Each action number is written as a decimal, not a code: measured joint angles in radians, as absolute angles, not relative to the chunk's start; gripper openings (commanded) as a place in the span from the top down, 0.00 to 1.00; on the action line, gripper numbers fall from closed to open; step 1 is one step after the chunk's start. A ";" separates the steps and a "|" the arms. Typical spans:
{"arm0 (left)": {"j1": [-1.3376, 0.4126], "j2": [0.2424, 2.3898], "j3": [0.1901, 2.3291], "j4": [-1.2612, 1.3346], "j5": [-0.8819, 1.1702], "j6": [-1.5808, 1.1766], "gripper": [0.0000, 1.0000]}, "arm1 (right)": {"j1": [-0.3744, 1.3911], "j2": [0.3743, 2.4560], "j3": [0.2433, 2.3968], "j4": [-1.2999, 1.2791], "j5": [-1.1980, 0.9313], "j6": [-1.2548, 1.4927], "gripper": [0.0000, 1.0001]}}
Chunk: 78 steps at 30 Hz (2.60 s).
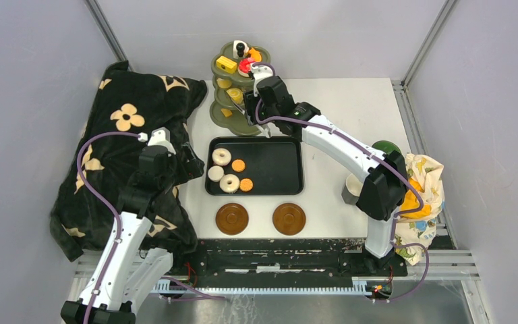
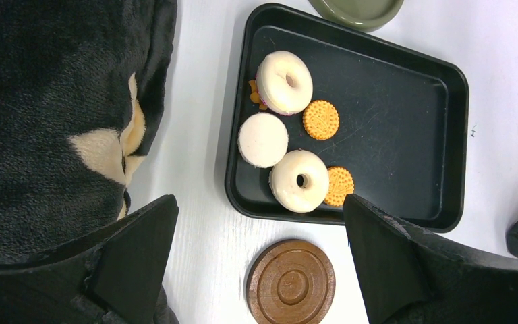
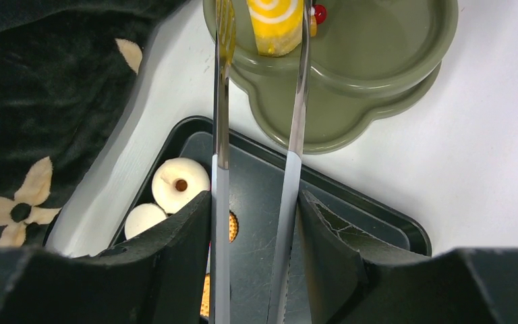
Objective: Serve the afternoon tea
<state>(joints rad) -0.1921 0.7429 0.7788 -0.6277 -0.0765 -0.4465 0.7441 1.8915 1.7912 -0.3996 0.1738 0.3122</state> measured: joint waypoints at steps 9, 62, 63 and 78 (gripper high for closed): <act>-0.192 0.743 0.779 -0.627 -0.076 -0.447 0.01 | 0.748 1.775 1.679 -0.391 0.096 0.320 0.46; -0.192 0.773 0.733 -0.588 -0.031 -0.448 0.01 | 0.955 1.461 0.978 -0.279 -0.031 0.594 0.57; -0.192 0.772 0.733 -0.588 -0.031 -0.448 0.01 | 0.955 1.469 0.975 -0.277 -0.035 0.601 0.61; -0.192 0.768 0.733 -0.588 -0.033 -0.448 0.01 | 0.955 1.434 0.976 -0.307 -0.009 0.607 0.91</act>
<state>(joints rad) -0.1921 0.7677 0.7330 -0.5877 -0.0326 -0.4480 0.9546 1.4342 0.9760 -0.3065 -0.0090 0.6067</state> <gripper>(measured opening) 0.992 0.266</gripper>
